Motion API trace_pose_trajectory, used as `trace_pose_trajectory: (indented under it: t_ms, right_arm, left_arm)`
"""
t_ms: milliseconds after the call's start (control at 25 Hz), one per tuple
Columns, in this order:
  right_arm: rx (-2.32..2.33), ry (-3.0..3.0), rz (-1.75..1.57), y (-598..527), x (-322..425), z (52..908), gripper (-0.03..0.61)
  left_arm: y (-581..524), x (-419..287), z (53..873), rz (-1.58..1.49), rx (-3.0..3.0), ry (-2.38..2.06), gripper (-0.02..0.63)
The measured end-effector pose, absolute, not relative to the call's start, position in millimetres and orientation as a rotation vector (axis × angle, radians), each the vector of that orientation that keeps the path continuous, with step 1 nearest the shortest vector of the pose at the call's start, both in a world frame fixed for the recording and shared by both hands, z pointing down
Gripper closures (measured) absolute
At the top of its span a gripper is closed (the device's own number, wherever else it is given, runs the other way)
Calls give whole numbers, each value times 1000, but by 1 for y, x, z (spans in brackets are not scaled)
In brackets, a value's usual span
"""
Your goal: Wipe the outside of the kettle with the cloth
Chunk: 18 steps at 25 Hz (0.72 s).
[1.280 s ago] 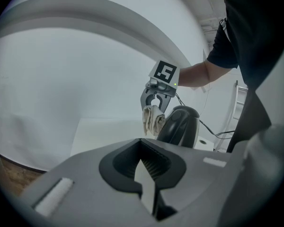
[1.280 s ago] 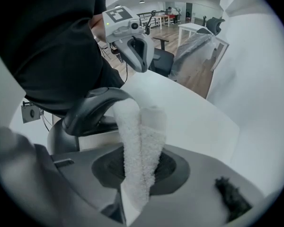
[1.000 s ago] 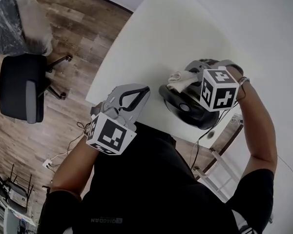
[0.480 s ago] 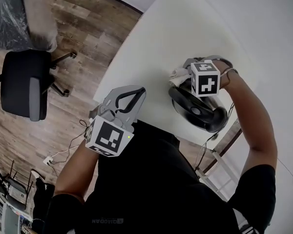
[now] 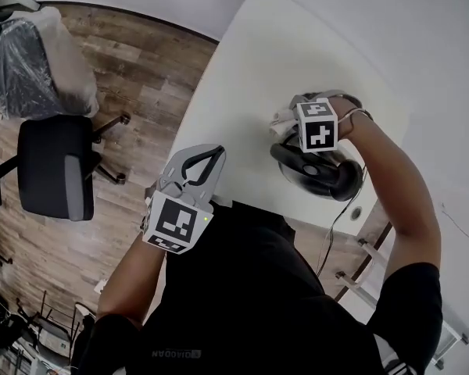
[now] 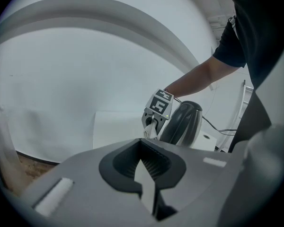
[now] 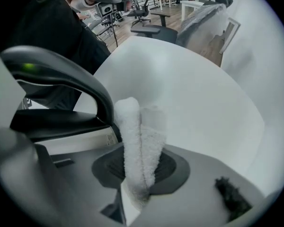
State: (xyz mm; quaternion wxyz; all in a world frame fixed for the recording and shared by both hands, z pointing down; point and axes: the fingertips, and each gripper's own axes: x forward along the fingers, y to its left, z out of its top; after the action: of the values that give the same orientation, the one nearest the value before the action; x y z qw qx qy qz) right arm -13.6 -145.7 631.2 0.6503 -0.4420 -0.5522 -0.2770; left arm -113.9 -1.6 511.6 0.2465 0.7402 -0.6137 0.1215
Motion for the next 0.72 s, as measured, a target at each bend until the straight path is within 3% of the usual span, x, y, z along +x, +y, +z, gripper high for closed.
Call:
trace_pose_trajectory:
  t_ms: [280,720]
  right_arm:
    - [-525,-1624,-537,-211,-19,531,484]
    - [674,-2268,70,-233,129,373,483]
  left_arm:
    - [-21,-106,476,396,2220,-1608,606]
    - [-43,-117,419,374,2297,-1665,606]
